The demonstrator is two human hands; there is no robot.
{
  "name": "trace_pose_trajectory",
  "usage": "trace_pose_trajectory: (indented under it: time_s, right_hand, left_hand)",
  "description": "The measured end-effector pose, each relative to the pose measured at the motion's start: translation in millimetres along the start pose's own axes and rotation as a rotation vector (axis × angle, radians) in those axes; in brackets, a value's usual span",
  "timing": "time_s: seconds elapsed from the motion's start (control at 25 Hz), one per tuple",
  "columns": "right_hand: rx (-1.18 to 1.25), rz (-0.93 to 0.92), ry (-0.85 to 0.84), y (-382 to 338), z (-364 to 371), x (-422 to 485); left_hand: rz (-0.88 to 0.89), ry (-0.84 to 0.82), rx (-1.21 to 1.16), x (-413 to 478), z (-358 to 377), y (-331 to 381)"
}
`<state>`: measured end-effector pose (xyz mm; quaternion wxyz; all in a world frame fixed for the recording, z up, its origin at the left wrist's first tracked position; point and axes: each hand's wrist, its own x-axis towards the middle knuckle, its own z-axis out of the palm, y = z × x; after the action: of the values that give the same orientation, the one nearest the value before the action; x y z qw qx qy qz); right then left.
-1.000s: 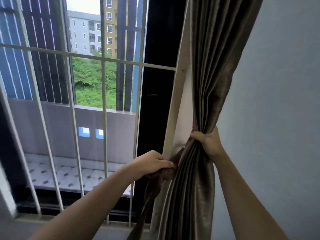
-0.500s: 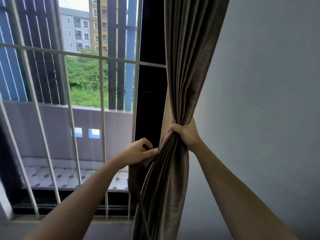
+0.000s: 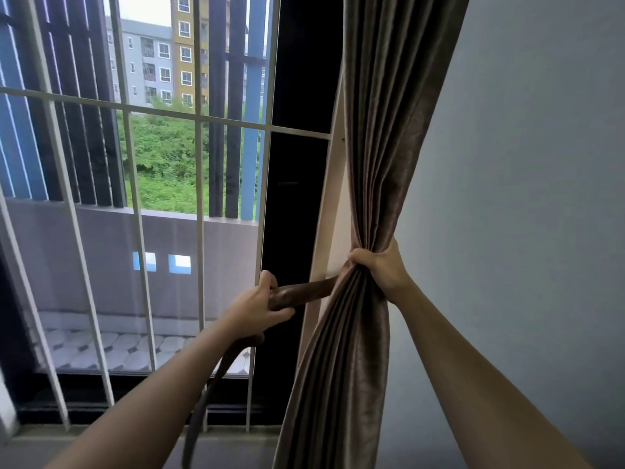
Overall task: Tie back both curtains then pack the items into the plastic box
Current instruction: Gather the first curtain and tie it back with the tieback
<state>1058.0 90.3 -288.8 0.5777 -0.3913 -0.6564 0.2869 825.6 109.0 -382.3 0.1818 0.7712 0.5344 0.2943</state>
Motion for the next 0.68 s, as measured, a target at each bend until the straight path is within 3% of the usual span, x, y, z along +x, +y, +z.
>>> trace_pose_trajectory:
  time_s: [0.2, 0.36, 0.52, 0.68]
  right_hand:
    - [-0.004, 0.015, -0.010, 5, -2, 2]
    - [-0.014, 0.023, -0.005, 7, 1, 3]
    - [-0.028, 0.034, 0.004, 9, 0, 5]
    - [-0.050, 0.039, 0.009, 9, 2, 4]
  left_hand:
    - [0.042, -0.093, 0.146, -1, -6, -20]
    - [-0.150, -0.224, -0.193, -6, -7, -14]
    - [-0.141, -0.301, 0.228, 1, -32, -4]
    - [-0.151, -0.375, -0.110, -8, -61, 37]
